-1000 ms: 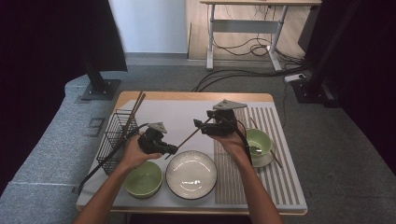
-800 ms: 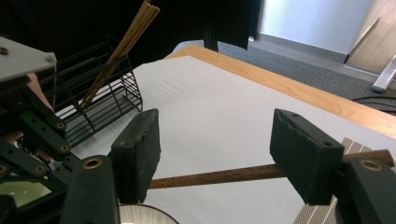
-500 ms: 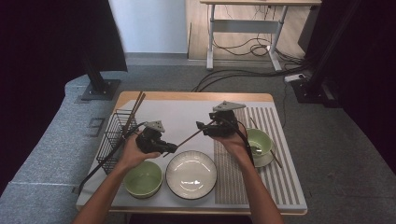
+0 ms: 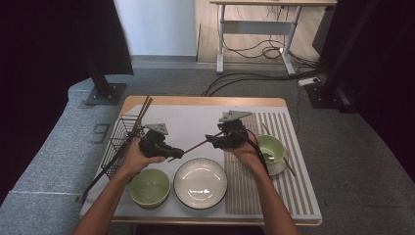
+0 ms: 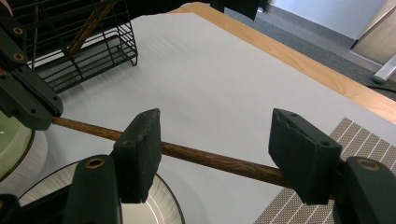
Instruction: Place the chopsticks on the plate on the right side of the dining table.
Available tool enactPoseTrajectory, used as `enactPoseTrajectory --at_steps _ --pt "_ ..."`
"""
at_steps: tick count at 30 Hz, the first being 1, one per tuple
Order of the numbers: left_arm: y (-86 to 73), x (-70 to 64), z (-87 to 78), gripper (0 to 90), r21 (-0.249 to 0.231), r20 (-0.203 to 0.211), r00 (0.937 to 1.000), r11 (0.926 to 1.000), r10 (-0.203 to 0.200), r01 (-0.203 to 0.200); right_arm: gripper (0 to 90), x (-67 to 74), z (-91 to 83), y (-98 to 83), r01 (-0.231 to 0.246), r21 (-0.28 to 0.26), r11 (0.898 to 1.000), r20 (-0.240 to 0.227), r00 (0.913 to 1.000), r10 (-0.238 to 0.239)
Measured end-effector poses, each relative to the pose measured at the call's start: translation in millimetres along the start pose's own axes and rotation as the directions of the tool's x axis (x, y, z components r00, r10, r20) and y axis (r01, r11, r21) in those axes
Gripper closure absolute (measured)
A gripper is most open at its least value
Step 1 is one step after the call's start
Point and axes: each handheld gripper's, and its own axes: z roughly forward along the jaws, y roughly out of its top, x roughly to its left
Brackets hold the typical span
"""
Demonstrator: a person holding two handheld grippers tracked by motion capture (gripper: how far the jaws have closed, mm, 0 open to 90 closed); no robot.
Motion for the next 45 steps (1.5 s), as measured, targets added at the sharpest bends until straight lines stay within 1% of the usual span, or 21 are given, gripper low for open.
enactPoseTrajectory --at_steps 7,10,13,18,24,28,30,32,35,36,39,42,44,45 --pt "0.5 1.5 -2.1 86.7 -0.002 0.016 0.9998 1.0 -0.008 0.008 35.6 -1.2 -0.7 -2.8 0.028 0.011 1.0 -0.013 0.9995 -0.028" --pt "1.1 3.2 -4.1 86.7 -0.004 0.029 0.9995 0.9999 -0.013 0.013 36.2 -1.3 -1.2 -3.8 0.047 0.019 0.999 -0.018 0.9987 -0.047" --pt "1.2 4.4 -4.6 86.7 0.0 0.039 0.9991 0.9999 -0.017 0.017 36.6 -0.1 -1.5 -4.8 0.076 0.028 0.997 -0.019 0.997 -0.075" --pt "1.3 6.1 -4.9 86.8 0.008 0.047 0.9987 0.9997 -0.022 0.021 37.8 1.8 -0.8 -6.5 0.12 0.046 0.992 -0.017 0.9927 -0.119" --pt "1.6 8.0 -6.2 86.8 0.004 0.053 0.9982 0.9996 -0.027 0.027 38.7 5.0 0.7 -8.6 0.181 0.081 0.98 -0.012 0.9835 -0.181" --pt "1.5 8.7 -6.0 86.8 0.006 0.053 0.9982 0.9996 -0.028 0.027 39.3 5.4 1.8 -9.5 0.201 0.091 0.975 -0.014 0.9796 -0.201" --pt "1.6 9.3 -5.7 86.8 0.007 0.052 0.9982 0.9995 -0.031 0.03 40.0 6.1 2.5 -10.2 0.217 0.098 0.971 -0.013 0.9761 -0.217" --pt "1.6 10.2 -5.6 86.8 0.006 0.053 0.998 0.9995 -0.033 0.032 41.0 7.2 3.6 -11.0 0.24 0.106 0.965 -0.012 0.9708 -0.24" --pt "1.7 11.1 -5.6 86.8 0.008 0.058 0.9977 0.9993 -0.036 0.036 42.6 9.2 5.2 -12.3 0.284 0.124 0.951 -0.004 0.9584 -0.285" --pt "1.7 11.2 -5.7 86.8 0.008 0.059 0.9976 0.9993 -0.036 0.036 43.3 9.9 5.6 -12.8 0.292 0.13 0.948 -0.006 0.9559 -0.294" --pt "1.8 11.4 -5.9 86.8 0.008 0.061 0.9974 0.9993 -0.038 0.038 44.9 10.6 6.7 -13.9 0.306 0.135 0.942 -0.01 0.9515 -0.308" --pt "1.9 11.8 -5.9 86.8 0.008 0.064 0.9971 0.9991 -0.041 0.04 47.4 11.3 8.1 -15.1 0.33 0.149 0.932 -0.006 0.943 -0.333" --pt "1.9 12.3 -5.9 86.8 0.009 0.069 0.9967 0.9991 -0.043 0.042 49.6 12.0 8.7 -15.7 0.34 0.153 0.928 -0.001 0.939 -0.344" --pt "1.9 12.4 -6.0 86.8 0.008 0.07 0.9966 0.999 -0.043 0.043 51.4 12.5 9.0 -16.2 0.354 0.158 0.922 -0.003 0.9337 -0.358"
